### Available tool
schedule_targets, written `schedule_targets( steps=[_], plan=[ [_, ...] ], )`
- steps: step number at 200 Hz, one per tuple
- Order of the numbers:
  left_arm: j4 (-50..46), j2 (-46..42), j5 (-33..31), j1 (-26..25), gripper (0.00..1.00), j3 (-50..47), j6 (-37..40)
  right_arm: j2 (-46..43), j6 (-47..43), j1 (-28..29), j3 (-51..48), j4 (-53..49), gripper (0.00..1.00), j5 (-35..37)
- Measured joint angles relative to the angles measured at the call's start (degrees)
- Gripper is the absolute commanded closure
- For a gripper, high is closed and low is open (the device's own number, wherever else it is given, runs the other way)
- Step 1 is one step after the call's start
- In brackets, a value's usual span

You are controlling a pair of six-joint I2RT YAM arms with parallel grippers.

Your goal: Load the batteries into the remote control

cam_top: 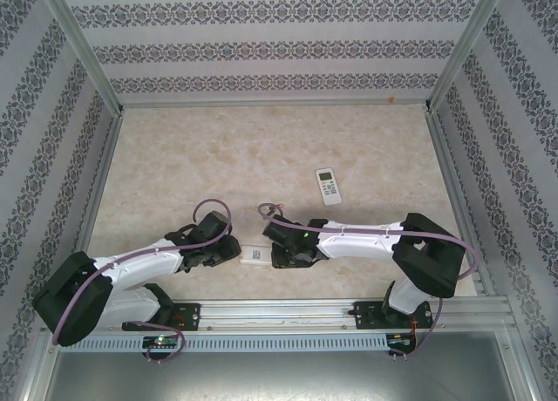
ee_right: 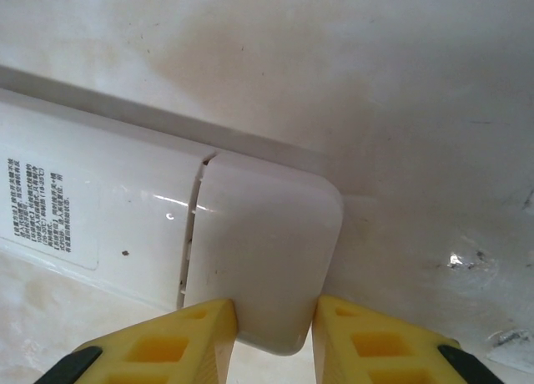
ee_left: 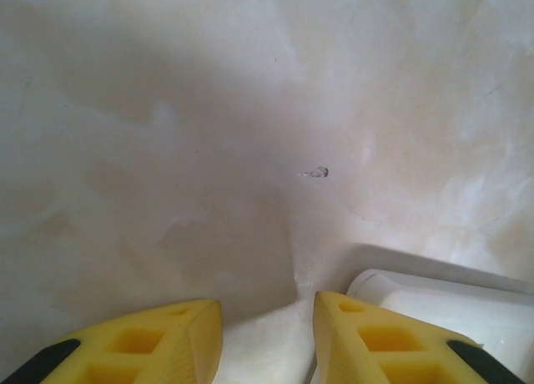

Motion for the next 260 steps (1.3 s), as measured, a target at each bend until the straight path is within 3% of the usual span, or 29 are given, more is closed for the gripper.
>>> schedule_targets(
  steps=[52, 74, 95, 119, 126, 162, 205, 222, 243, 260],
  plan=[
    [-4.63, 4.83, -0.5, -0.63, 0.68, 4.24, 0.09, -1.86, -0.04, 0.0, -2.86, 5.44, 0.64, -1.05],
    [-5.49, 5.77, -0.9, -0.74, 0.66, 4.83, -0.52, -3.93, 0.28, 0.48, -5.27, 8.5, 0.57, -0.44],
    [-5.35, 5.77, -1.09, -0.85, 0.56, 4.83, -1.16, -7.69, -2.47, 0.85, -6.08, 8.44, 0.38, 2.29],
    [-2.56, 2.62, -1.4, -1.14, 0.39, 3.39, -1.27, -15.06, -14.19, 0.85, -6.8, 8.35, 0.06, 6.62],
    [-1.55, 0.94, -1.22, -1.22, 0.34, 2.64, -1.01, -16.44, -18.18, 0.85, -7.02, 8.48, 0.02, 7.61],
    [0.44, -6.64, -0.72, -1.79, 0.2, 2.08, 2.34, -14.49, -41.88, 0.85, -6.86, 9.03, 0.03, 9.49],
    [0.17, -20.63, -0.46, 3.06, 0.17, 1.49, 3.39, 0.59, -62.71, 0.83, 1.29, 3.82, 0.07, 5.92],
    [-0.09, -24.17, 0.74, 5.57, 0.16, 0.07, 3.19, 5.9, -66.62, 0.83, 5.38, 2.56, 0.15, 4.55],
    [-1.99, -26.6, 1.99, 7.13, 0.15, -0.94, 3.15, 8.02, -69.37, 0.37, 7.56, 0.9, 0.37, 1.25],
    [-3.19, -27.85, 3.15, 7.67, 0.15, -1.18, 3.17, 8.63, -69.9, -0.52, 8.07, 0.46, 0.49, -1.11]
  ],
)
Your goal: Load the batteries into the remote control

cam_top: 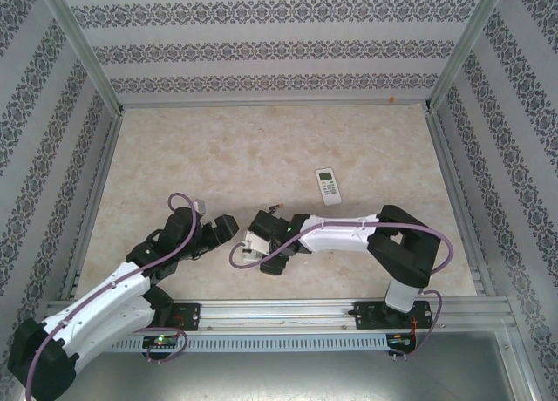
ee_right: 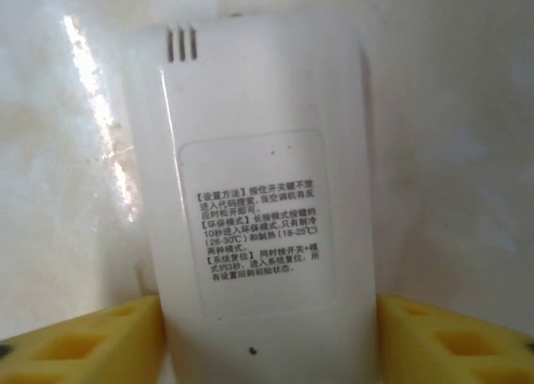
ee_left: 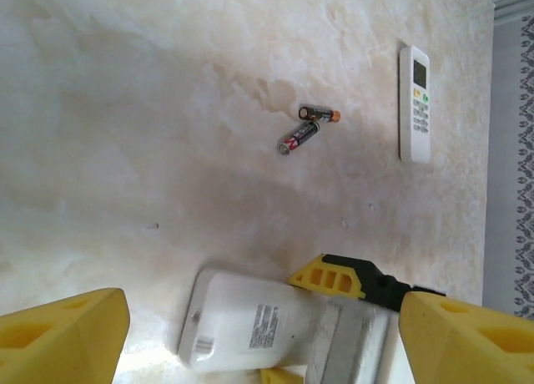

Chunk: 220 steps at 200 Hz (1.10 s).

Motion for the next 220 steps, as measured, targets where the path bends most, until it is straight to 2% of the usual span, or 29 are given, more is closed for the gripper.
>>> schedule_targets(
  steps=[33, 56, 82, 101, 119, 146, 159, 173, 183, 200, 220],
  plan=[
    [-0.46, -0.57, 4.42, 2.45, 0.15, -0.02, -0.85, -1.05, 2.95, -1.88, -0.33, 1.11, 0.52, -4.63],
    [1.64, 0.61, 10.47, 5.11, 0.24, -0.42, -3.93, -4.74, 11.34, -2.95, -2.84, 6.67, 0.51, -7.96],
    [6.23, 3.85, 16.94, 6.36, 0.41, -0.76, -7.91, -7.61, 21.79, -3.43, -3.15, 12.48, 0.51, -10.38],
    [7.72, 5.86, 19.87, 6.36, 0.58, -0.7, -9.01, -7.93, 27.12, -3.41, -3.15, 15.67, 0.52, -11.93],
    [7.65, 7.13, 20.81, 6.38, 0.73, -0.57, -9.33, -7.93, 30.99, -3.41, -3.32, 17.88, 0.52, -13.55],
    [6.93, 8.11, 21.03, 7.02, 0.87, -0.31, -8.33, -7.93, 35.89, -3.58, -4.28, 20.92, 0.53, -15.74],
    [6.29, 8.24, 21.18, 7.02, 0.92, -0.09, -7.69, -7.93, 37.07, -3.67, -4.61, 21.55, 0.47, -16.35],
    [2.34, 9.81, 21.03, 7.1, 0.94, 2.97, -4.66, -8.52, 38.97, -3.69, -5.29, 22.23, 0.27, -16.61],
    [-2.08, 12.15, 19.06, 7.15, 0.94, 7.34, -1.6, -9.68, 39.74, -4.09, -5.31, 21.86, 0.18, -16.13],
    [-12.57, 17.94, 12.52, 7.5, 0.93, 18.12, 5.44, -14.21, 40.5, -5.29, -5.46, 21.11, 0.1, -14.69],
    [-25.31, 28.39, 0.37, 7.72, 0.94, 35.3, 14.84, -22.93, 42.4, -10.16, -7.52, 22.03, 0.09, -11.87]
  ],
)
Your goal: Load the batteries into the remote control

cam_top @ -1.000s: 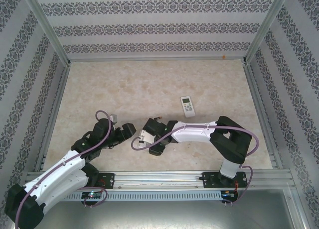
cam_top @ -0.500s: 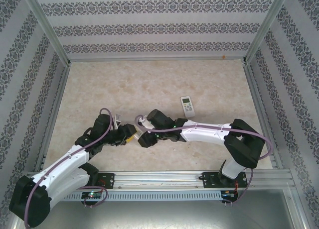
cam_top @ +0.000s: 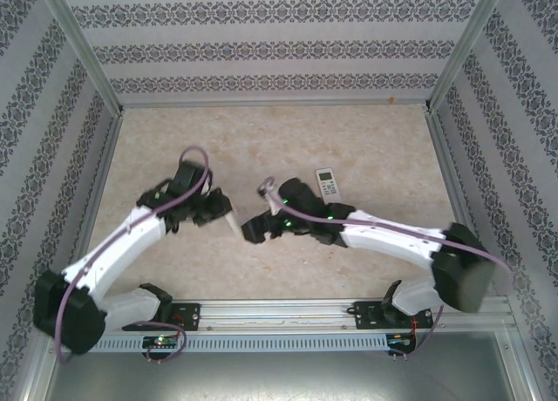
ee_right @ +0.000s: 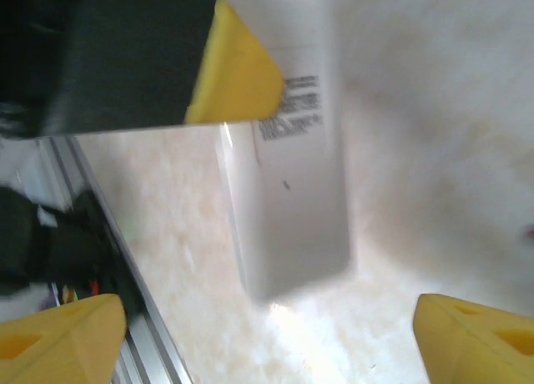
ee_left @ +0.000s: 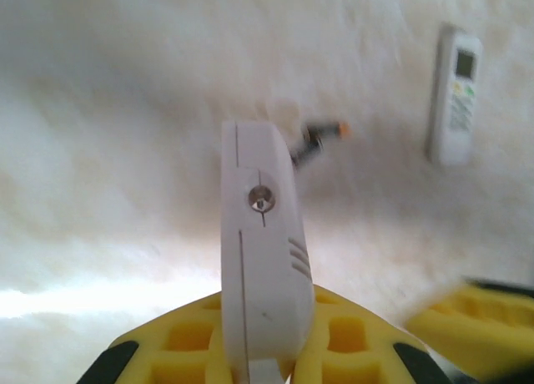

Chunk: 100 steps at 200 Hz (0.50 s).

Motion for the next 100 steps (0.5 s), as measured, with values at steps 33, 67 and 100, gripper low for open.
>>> schedule_targets(
  steps=[33, 67, 100],
  plan=[
    [-16.37, 21.27, -25.55, 0.39, 0.94, 25.64, 10.49, -7.82, 3.93, -9.79, -4.72, 0.52, 0.09, 4.09],
    [-30.45, 46.42, -43.95, 1.6, 0.94, 48.57, 13.53, -8.2, 5.44, -10.71, -7.37, -1.99, 0.08, 4.61],
    [-37.13, 62.9, -49.94, 2.01, 0.92, 64.52, 15.28, -11.06, 5.81, -10.75, -9.73, -3.65, 0.08, 4.68]
  ],
)
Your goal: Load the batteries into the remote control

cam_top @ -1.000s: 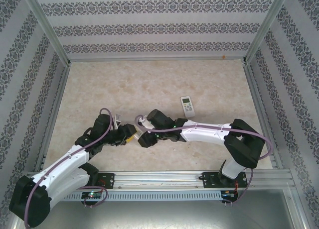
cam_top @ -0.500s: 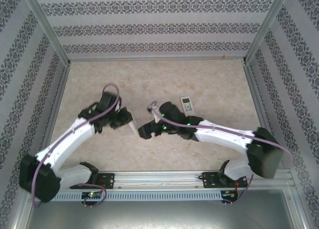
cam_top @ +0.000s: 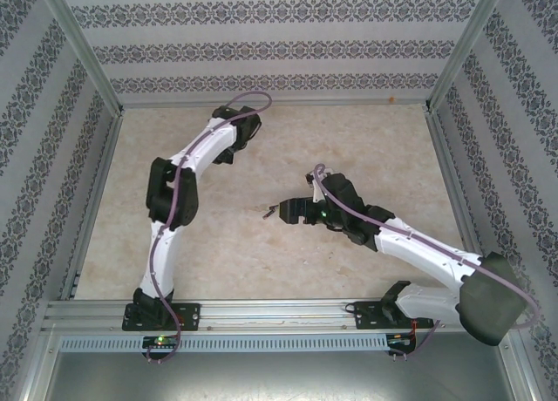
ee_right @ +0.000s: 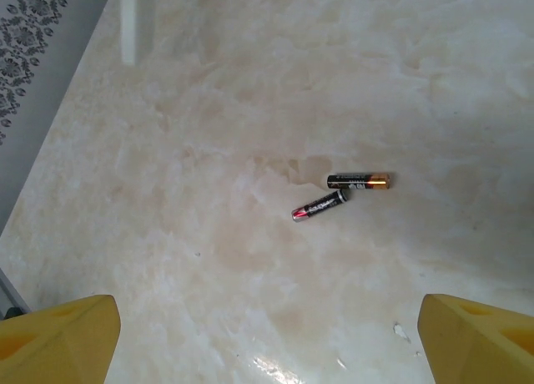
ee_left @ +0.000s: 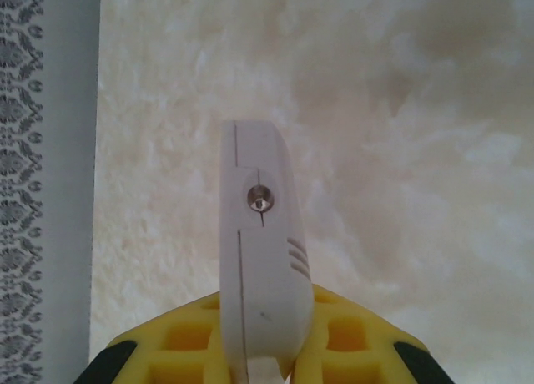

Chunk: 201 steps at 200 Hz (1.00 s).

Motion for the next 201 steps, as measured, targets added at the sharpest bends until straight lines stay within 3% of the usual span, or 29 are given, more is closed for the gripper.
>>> schedule_targets(
  steps=[41, 68, 90, 143, 171, 201],
  plan=[
    [-4.72, 14.03, 0.17, 0.0, 0.88, 15.3, 1.49, -4.9, -0.02, -0.9, -1.46, -1.64, 0.07, 0.66],
    [-8.09, 17.75, -0.46, 0.02, 0.7, 20.15, 2.38, -8.02, -0.04, -2.27, -2.47, -3.13, 0.06, 1.31],
    [-7.15, 18.62, 3.93, 0.26, 0.61, 20.65, 2.51, -9.57, -0.02, -3.19, -3.06, -4.57, 0.06, 1.62],
    [-2.73, 18.34, 17.31, 1.03, 0.5, 20.55, 2.54, -10.49, -0.07, -6.75, -1.36, -14.25, 0.04, 7.56],
    [5.77, 7.78, 29.09, 1.4, 0.33, 8.98, 2.86, -3.96, -3.02, -11.06, 3.69, -18.38, 0.03, 14.03],
    [21.84, -18.38, 42.77, 1.38, 0.19, -15.85, 2.23, 10.01, -8.9, -17.33, 10.23, -19.19, 0.02, 16.76]
  ],
)
